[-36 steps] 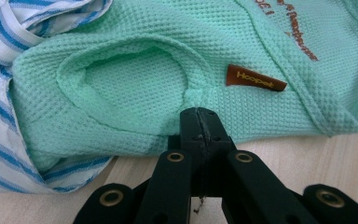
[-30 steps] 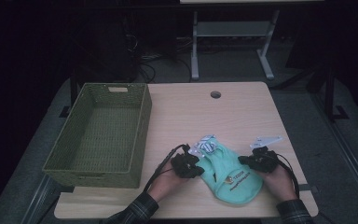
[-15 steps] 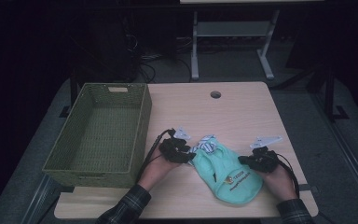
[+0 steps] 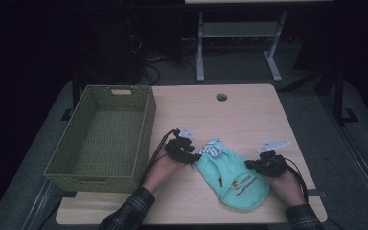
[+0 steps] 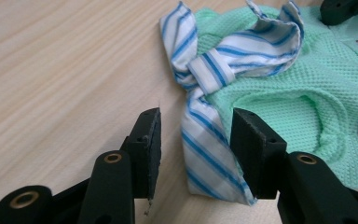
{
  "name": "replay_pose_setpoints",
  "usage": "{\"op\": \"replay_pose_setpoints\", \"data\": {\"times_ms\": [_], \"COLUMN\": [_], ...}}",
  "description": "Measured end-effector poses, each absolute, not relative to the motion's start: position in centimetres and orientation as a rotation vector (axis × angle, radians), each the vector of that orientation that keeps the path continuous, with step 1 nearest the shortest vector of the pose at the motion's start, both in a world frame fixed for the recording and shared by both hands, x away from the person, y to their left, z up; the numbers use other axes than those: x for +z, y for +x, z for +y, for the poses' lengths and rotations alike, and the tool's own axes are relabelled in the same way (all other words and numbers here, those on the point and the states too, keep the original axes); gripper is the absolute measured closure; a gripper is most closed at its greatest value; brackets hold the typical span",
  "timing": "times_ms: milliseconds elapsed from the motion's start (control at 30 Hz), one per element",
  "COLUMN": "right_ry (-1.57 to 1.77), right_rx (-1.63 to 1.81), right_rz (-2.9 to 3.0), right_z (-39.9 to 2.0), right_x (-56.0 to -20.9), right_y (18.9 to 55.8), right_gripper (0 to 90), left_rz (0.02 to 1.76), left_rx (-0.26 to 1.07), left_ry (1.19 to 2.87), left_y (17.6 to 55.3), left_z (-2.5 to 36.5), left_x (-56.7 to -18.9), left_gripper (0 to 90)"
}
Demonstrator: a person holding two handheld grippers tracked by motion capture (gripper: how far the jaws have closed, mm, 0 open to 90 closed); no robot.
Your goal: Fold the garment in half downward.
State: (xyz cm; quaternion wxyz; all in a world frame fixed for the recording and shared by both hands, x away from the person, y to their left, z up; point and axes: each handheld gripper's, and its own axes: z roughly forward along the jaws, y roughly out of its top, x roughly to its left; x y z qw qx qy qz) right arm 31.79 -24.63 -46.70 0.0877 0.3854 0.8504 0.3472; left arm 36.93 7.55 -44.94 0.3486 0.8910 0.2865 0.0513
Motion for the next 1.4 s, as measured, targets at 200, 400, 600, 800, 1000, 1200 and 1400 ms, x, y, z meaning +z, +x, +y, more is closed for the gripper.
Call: {"op": "replay_pose_setpoints", "data": {"times_ms": [200,400,600,800,1000,1200,1400], "right_ry": [1.14,1.139,1.119,1.055,0.982,0.975,1.002], "right_rx": [1.024,1.024,1.032,1.172,1.188,1.147,1.084], "right_rz": [2.532,2.533,2.514,2.517,2.574,2.629,2.673], "right_z": [-24.6,-24.6,-24.3,-23.0,-20.3,-18.9,-18.6], "right_x": [-46.7,-46.7,-46.0,-44.7,-44.8,-45.6,-46.6], "right_y": [31.8,31.8,31.6,30.9,30.6,30.7,30.8], "right_gripper": [89.7,89.6,89.7,89.6,89.6,89.6,89.6], "left_rz": [0.715,0.702,0.679,0.678,0.673,0.669,0.671], "left_rx": [0.14,0.165,0.157,0.143,0.148,0.151,0.163], "left_ry": [2.371,2.379,2.385,2.382,2.384,2.377,2.378], "left_y": [36.6,36.3,36.1,36.1,36.0,36.0,36.0], "left_z": [6.9,6.7,6.7,6.7,6.7,6.7,6.7], "left_x": [-45.8,-45.9,-45.9,-45.9,-45.9,-46.0,-45.9], "left_gripper": [52.7,57.3,70.2,77.2,79.4,80.7,82.2]}}
